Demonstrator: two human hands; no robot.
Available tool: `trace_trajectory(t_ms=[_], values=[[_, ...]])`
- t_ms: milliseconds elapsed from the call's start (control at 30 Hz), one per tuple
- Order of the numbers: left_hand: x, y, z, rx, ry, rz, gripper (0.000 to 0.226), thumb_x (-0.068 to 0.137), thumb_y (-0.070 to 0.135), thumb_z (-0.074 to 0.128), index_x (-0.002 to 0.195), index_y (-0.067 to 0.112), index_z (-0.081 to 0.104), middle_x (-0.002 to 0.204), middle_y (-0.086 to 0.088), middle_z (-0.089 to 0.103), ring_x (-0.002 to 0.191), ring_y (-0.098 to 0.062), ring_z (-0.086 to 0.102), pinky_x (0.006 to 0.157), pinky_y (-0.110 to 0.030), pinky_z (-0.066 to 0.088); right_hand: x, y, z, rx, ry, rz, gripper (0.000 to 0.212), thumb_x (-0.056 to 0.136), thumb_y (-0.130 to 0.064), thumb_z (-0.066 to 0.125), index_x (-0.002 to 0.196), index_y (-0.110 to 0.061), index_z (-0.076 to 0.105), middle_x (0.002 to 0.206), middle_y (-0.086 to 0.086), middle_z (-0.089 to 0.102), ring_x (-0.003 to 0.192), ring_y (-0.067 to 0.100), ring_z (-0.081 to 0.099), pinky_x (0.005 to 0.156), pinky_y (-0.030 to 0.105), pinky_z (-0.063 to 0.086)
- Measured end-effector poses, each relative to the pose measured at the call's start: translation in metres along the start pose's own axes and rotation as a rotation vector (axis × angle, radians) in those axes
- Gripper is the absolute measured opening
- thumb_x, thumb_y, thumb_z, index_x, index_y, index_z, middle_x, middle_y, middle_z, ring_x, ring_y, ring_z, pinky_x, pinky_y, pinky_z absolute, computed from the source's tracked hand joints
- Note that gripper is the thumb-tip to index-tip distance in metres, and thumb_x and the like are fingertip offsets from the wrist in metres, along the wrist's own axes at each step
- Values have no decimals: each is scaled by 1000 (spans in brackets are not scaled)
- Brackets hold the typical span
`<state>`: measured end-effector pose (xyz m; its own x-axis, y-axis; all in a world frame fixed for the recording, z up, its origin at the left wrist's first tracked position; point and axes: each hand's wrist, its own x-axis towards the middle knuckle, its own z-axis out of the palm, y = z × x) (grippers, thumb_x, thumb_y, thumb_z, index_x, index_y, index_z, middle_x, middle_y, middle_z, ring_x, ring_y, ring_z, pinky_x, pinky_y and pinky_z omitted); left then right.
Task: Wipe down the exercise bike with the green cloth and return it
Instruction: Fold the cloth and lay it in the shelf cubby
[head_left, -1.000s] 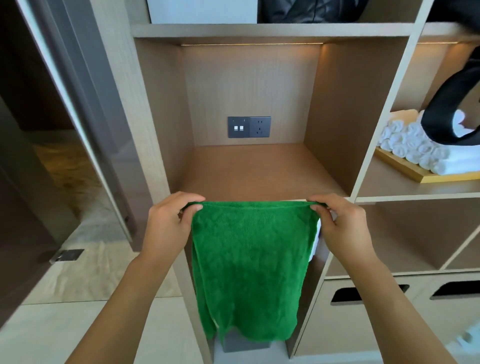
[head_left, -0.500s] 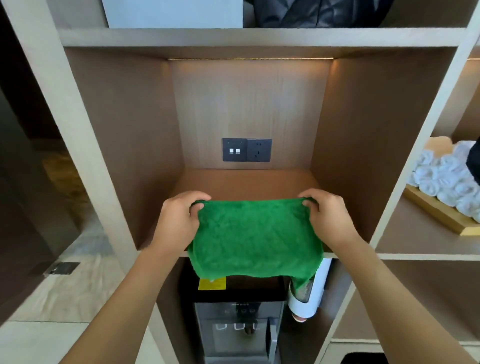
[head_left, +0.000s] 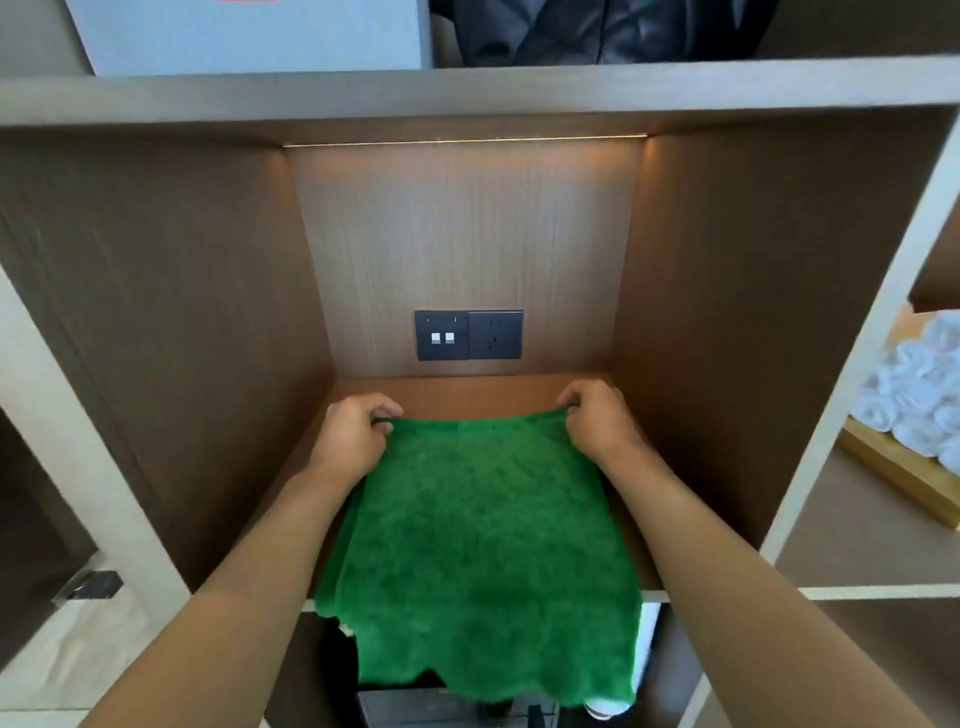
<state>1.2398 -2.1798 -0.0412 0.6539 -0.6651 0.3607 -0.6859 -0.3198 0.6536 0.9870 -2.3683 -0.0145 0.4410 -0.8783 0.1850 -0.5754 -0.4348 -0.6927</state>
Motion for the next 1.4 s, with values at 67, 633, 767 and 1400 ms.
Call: trace_trajectory(t_ms=[67,633,767,1400], values=[[1,-5,5,16,-13,5,27,88,-11,72,97,13,81,97,-3,79,100,-21,73,90,-21,47,3,3,9,-38,-6,-24,34,89,9,52,105,-8,76,122,17,69,118,33,63,92,26,45],[-110,40,5,459,-455,81,75,104,67,31,168,35,7,176,7,5,163,-18,5,131,-40,8,-105,13,14,-405,-492,-395,82,101,-76,29,169,-33,8,177,-7,-7,163,19,-8,130,42,-2],[-99,38,7,519,-487,59,78,103,72,20,168,33,3,177,6,-5,163,-17,-5,130,-40,0,-92,18,21,-440,-488,-430,86,98,-81,21,168,-36,4,177,-8,-7,162,16,-10,128,39,-5],[-16,45,17,550,-443,151,67,110,55,36,166,21,26,175,-7,18,162,-26,15,130,-42,16,-2,-2,29,-395,-368,-429,61,109,-48,47,161,-16,41,172,9,27,159,25,23,127,35,20]])
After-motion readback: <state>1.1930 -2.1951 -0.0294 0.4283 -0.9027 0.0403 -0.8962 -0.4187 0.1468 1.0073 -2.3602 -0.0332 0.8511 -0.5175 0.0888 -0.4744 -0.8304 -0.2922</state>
